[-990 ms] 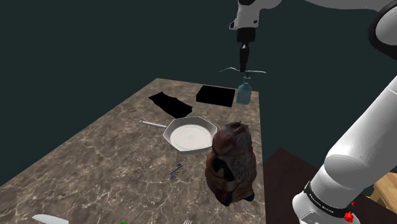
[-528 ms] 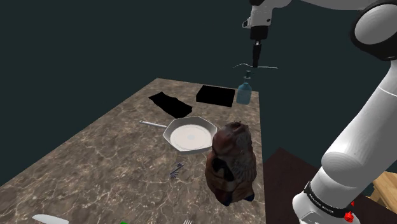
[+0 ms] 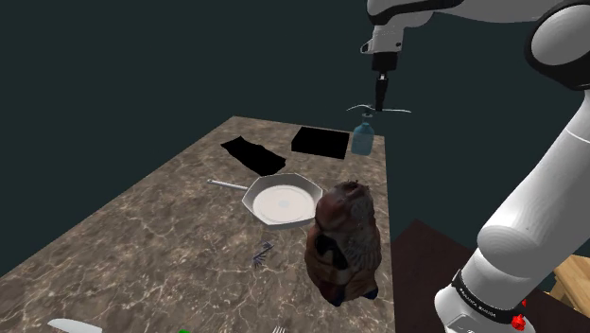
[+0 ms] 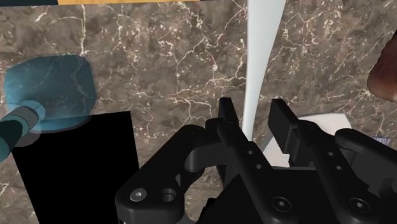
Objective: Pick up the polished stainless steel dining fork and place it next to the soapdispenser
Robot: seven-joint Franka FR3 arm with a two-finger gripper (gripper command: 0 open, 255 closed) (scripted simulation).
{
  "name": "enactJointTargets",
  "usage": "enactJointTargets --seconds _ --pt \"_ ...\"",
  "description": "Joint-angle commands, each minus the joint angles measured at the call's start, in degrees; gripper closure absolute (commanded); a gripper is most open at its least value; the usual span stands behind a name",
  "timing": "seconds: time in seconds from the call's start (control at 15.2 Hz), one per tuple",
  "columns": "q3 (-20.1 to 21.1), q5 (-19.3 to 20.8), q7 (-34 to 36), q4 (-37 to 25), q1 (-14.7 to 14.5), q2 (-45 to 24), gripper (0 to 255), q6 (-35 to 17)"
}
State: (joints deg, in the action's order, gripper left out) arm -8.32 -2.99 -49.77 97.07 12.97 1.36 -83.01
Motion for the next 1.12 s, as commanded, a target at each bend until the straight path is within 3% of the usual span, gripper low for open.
enactJointTargets --seconds 0.0,1.06 --pt "-0.03 0.04 -0.15 1.74 0.03 0.12 255 -1.65" --pt "0.0 -0.03 -0.75 13.66 0.01 -0.24 255 -13.91"
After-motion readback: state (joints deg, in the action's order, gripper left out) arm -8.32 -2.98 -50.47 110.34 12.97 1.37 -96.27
